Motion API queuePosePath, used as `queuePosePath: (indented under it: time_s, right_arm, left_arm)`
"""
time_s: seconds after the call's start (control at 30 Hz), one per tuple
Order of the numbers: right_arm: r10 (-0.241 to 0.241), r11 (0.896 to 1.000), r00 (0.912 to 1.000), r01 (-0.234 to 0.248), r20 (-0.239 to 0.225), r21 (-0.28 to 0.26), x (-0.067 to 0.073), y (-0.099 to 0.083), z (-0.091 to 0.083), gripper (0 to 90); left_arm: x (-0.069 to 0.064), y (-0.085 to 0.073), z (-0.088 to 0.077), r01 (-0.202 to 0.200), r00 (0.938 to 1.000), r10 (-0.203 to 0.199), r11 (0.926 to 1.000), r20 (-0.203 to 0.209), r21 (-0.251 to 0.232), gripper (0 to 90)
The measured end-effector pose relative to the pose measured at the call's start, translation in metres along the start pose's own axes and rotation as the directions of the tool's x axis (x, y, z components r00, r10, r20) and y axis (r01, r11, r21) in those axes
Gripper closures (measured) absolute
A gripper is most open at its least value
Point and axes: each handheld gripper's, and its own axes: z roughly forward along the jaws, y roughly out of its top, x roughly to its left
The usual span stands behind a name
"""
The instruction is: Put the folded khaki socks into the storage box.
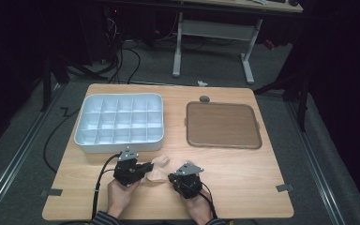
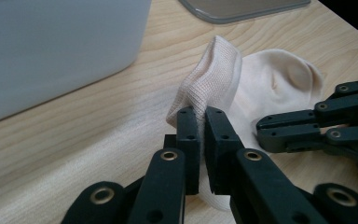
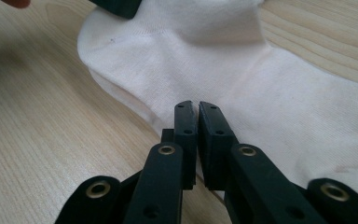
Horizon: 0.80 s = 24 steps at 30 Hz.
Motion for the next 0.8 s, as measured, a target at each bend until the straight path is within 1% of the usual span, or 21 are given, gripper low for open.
queuePosePath:
  time_s: [0.07,0.1,0.13,0.2,0.33,0.53,0.8]
  right_arm:
    - [-0.002,1.0,1.0,0.002,-0.003,-0.004,0.0,0.0,0.0,86.1]
    - [-0.002,1.0,1.0,0.002,-0.004,-0.005,0.0,0.0,0.001,86.1]
    - [-0.002,1.0,1.0,0.002,-0.006,-0.005,0.0,0.0,0.001,86.1]
    - [0.0,1.0,1.0,0.0,-0.008,-0.004,0.0,0.0,0.001,86.1]
    - [-0.005,1.0,0.9999,0.005,-0.012,-0.002,0.0,0.001,0.002,86.1]
    - [-0.006,1.0,0.9997,0.007,-0.022,0.005,0.001,0.004,0.005,86.3]
    - [-0.027,0.999,0.9986,0.028,-0.045,0.019,0.007,0.013,0.013,86.5]
  left_arm:
    - [-0.003,0.004,-0.002,-0.015,0.9999,0.015,0.9999,0.006,-0.002,85.6]
    - [-0.003,0.004,-0.002,-0.015,0.9999,0.015,0.9999,0.006,-0.002,85.7]
    - [-0.007,0.007,-0.004,-0.033,0.9994,0.033,0.9994,0.007,-0.002,85.7]
    - [-0.009,0.009,-0.005,-0.04,0.9991,0.04,0.9992,0.012,-0.001,85.6]
    - [-0.011,0.011,-0.006,-0.044,0.9989,0.044,0.999,0.016,-0.004,85.7]
    - [-0.01,0.013,-0.011,-0.033,0.9985,0.034,0.9992,0.043,-0.022,85.9]
    - [-0.014,0.018,-0.016,-0.049,0.9974,0.051,0.9981,0.05,-0.037,86.5]
